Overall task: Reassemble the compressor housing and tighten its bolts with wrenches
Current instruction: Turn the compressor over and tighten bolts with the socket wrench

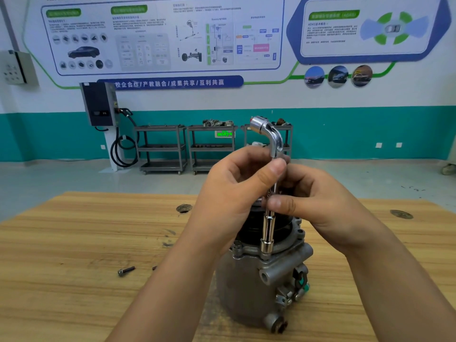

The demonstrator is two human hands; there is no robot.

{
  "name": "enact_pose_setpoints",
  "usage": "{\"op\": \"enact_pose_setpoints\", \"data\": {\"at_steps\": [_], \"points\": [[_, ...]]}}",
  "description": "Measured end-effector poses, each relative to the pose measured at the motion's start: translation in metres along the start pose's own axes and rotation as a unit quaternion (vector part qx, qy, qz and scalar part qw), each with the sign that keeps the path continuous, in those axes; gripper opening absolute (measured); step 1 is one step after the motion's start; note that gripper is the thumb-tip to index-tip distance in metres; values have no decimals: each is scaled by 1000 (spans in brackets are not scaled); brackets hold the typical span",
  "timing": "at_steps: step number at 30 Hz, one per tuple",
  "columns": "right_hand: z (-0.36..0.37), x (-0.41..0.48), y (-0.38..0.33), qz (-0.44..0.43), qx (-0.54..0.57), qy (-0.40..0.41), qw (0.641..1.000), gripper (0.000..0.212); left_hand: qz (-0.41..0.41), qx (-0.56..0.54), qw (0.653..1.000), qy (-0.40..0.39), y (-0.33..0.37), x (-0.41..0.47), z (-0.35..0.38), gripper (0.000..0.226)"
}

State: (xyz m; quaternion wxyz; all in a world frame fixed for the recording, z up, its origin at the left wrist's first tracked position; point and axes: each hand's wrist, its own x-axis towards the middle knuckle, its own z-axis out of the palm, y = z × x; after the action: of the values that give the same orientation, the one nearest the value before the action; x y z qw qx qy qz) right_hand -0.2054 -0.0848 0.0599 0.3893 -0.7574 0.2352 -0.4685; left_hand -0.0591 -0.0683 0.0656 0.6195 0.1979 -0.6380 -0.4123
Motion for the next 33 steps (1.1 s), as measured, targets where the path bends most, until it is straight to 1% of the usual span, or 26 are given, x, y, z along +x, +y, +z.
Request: {"op": "enact_pose_setpoints", "data": {"at_steps": [4, 7, 11, 17, 20, 24, 28, 33], "points": [[1, 1, 0, 3, 10, -1, 1000, 27, 1, 18, 1000, -8, -1, 1, 0, 14], [0, 1, -1, -1, 30, -10, 999, 23, -9, 20, 1000, -13, -1, 0, 0, 19], [0, -1, -1, -6, 63, -42, 997, 22, -26, 22, 999, -19, 2, -1, 2, 25], [0, -1, -2, -5, 71, -43, 997, 19, -29, 11, 999, -30, 2, -1, 1, 28], [0, 0, -1, -7, 66, -32, 997, 20, -31, 9, 999, -33, 2, -1, 0, 24], [0, 1, 1, -3, 44, -19, 999, 20, -16, 6, 1000, -22, 1, 0, 0, 12], [0, 1, 2, 0, 0, -5, 1000, 24, 3, -7, 1000, 0, -2, 1, 0, 8], [2, 2, 3, 3, -2, 1, 1000, 28, 6, -9, 1000, -5, -4, 1, -1, 5]]}}
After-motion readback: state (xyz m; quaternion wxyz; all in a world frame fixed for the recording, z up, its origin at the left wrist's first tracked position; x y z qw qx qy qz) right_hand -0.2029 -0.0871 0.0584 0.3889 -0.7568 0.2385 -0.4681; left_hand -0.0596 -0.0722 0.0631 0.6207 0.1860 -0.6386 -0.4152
